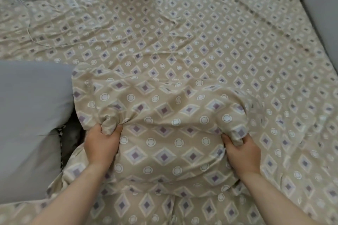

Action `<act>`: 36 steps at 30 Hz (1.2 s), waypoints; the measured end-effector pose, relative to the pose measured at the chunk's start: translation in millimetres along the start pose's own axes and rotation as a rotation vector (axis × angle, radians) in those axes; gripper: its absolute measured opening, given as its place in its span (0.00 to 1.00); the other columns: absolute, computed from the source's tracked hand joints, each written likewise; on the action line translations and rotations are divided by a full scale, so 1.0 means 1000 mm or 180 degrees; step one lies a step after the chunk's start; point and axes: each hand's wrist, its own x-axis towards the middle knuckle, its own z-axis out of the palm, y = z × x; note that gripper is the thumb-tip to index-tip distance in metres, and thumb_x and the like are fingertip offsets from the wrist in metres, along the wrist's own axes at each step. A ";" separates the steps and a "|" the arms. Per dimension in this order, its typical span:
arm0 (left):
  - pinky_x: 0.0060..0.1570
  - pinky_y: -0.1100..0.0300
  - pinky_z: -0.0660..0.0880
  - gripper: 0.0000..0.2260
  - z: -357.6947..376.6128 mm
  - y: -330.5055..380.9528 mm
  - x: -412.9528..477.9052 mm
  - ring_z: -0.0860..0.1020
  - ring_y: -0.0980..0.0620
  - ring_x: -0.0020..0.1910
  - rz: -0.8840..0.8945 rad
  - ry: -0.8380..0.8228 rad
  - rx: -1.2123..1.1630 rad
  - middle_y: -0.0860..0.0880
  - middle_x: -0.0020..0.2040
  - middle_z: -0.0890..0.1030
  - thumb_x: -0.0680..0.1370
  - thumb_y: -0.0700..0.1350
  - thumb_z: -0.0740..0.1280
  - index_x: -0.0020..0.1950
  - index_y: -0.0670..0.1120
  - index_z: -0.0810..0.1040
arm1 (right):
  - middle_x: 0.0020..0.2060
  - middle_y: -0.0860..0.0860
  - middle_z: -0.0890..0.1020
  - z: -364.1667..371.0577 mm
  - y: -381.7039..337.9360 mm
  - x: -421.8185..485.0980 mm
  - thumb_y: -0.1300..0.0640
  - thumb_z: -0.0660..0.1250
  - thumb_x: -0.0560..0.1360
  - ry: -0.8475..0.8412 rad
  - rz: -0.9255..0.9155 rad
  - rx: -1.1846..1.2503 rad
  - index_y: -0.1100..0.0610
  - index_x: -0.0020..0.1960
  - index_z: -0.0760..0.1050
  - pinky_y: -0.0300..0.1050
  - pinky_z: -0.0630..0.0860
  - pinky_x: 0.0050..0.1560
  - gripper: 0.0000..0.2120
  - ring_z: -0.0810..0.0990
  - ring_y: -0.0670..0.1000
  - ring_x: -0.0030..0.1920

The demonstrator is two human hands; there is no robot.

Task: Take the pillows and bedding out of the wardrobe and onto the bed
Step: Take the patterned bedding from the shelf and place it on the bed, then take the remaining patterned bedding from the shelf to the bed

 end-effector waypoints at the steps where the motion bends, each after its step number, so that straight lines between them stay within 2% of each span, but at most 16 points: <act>1: 0.42 0.49 0.73 0.17 -0.001 0.001 0.000 0.77 0.41 0.41 -0.0022 -0.0012 0.0018 0.44 0.38 0.79 0.68 0.56 0.73 0.39 0.42 0.74 | 0.48 0.56 0.83 -0.001 0.000 0.000 0.46 0.73 0.70 -0.0023 0.0052 -0.0015 0.55 0.55 0.77 0.47 0.69 0.46 0.19 0.80 0.61 0.52; 4: 0.52 0.44 0.72 0.24 -0.013 0.013 0.002 0.75 0.39 0.50 -0.0091 0.0022 0.0288 0.43 0.48 0.77 0.64 0.60 0.73 0.45 0.42 0.73 | 0.51 0.55 0.80 -0.014 -0.010 0.004 0.39 0.74 0.65 -0.0062 0.0206 -0.0139 0.57 0.58 0.73 0.51 0.73 0.51 0.31 0.78 0.59 0.54; 7: 0.63 0.45 0.67 0.31 -0.041 0.051 0.001 0.70 0.41 0.61 0.0095 -0.0013 0.0207 0.42 0.60 0.72 0.65 0.59 0.73 0.61 0.42 0.72 | 0.59 0.58 0.75 -0.038 -0.048 0.007 0.36 0.72 0.63 0.0168 0.0033 -0.0394 0.60 0.64 0.69 0.57 0.68 0.62 0.39 0.72 0.60 0.61; 11: 0.61 0.56 0.66 0.25 -0.092 0.122 0.002 0.70 0.47 0.61 0.0749 -0.0063 -0.0210 0.48 0.58 0.71 0.71 0.56 0.67 0.62 0.43 0.71 | 0.68 0.55 0.68 -0.065 -0.139 -0.003 0.39 0.67 0.71 -0.0013 -0.0528 0.0014 0.56 0.70 0.66 0.51 0.63 0.68 0.34 0.65 0.56 0.69; 14: 0.60 0.58 0.66 0.21 -0.142 0.169 -0.002 0.70 0.51 0.60 0.1073 -0.0049 -0.0528 0.53 0.56 0.71 0.73 0.56 0.65 0.61 0.45 0.72 | 0.67 0.51 0.69 -0.078 -0.212 -0.031 0.40 0.63 0.74 -0.0410 -0.1006 0.0219 0.54 0.68 0.68 0.44 0.63 0.64 0.28 0.66 0.52 0.68; 18: 0.58 0.60 0.66 0.19 -0.209 0.213 -0.011 0.71 0.53 0.61 0.1245 -0.0135 -0.0830 0.54 0.58 0.72 0.76 0.53 0.64 0.63 0.46 0.71 | 0.67 0.50 0.70 -0.090 -0.291 -0.075 0.41 0.62 0.76 -0.0641 -0.1405 0.0348 0.53 0.68 0.68 0.41 0.62 0.62 0.25 0.67 0.50 0.68; 20: 0.61 0.57 0.67 0.20 -0.251 0.231 -0.013 0.70 0.52 0.64 0.1339 -0.0168 -0.0912 0.53 0.63 0.72 0.77 0.51 0.64 0.67 0.47 0.70 | 0.66 0.49 0.70 -0.102 -0.335 -0.100 0.41 0.62 0.76 -0.0711 -0.1605 0.0481 0.53 0.68 0.68 0.42 0.62 0.63 0.25 0.67 0.49 0.68; 23: 0.66 0.53 0.65 0.22 -0.300 0.241 -0.019 0.67 0.49 0.70 0.1327 -0.0187 -0.0974 0.49 0.71 0.69 0.78 0.51 0.63 0.71 0.49 0.67 | 0.67 0.49 0.71 -0.115 -0.385 -0.134 0.41 0.62 0.75 -0.0861 -0.1852 0.0493 0.52 0.69 0.68 0.45 0.64 0.65 0.26 0.67 0.50 0.68; 28: 0.65 0.57 0.61 0.22 -0.393 0.240 -0.025 0.64 0.51 0.72 0.1190 0.0063 -0.1258 0.50 0.74 0.66 0.79 0.51 0.62 0.73 0.50 0.66 | 0.68 0.50 0.71 -0.124 -0.463 -0.197 0.40 0.63 0.75 -0.1010 -0.2315 0.0511 0.52 0.69 0.68 0.49 0.65 0.68 0.27 0.67 0.50 0.69; 32: 0.65 0.56 0.62 0.21 -0.471 0.216 -0.039 0.66 0.49 0.70 0.0945 0.0638 -0.1607 0.49 0.72 0.68 0.79 0.50 0.62 0.71 0.48 0.68 | 0.68 0.51 0.71 -0.117 -0.521 -0.256 0.43 0.64 0.75 -0.1351 -0.2811 0.0683 0.53 0.69 0.69 0.46 0.64 0.66 0.25 0.67 0.50 0.69; 34: 0.59 0.58 0.65 0.22 -0.504 0.204 -0.051 0.69 0.49 0.67 0.0770 0.0929 -0.1765 0.49 0.70 0.71 0.77 0.53 0.64 0.69 0.47 0.70 | 0.68 0.51 0.71 -0.112 -0.545 -0.284 0.45 0.65 0.76 -0.1556 -0.3082 0.0755 0.53 0.69 0.69 0.42 0.62 0.63 0.24 0.67 0.49 0.68; 36: 0.54 0.61 0.66 0.23 -0.537 0.194 -0.068 0.71 0.50 0.63 0.0714 0.1278 -0.1854 0.52 0.63 0.75 0.72 0.55 0.61 0.65 0.50 0.72 | 0.67 0.51 0.71 -0.107 -0.565 -0.311 0.46 0.64 0.76 -0.1769 -0.3393 0.0830 0.53 0.69 0.69 0.40 0.61 0.61 0.24 0.67 0.49 0.68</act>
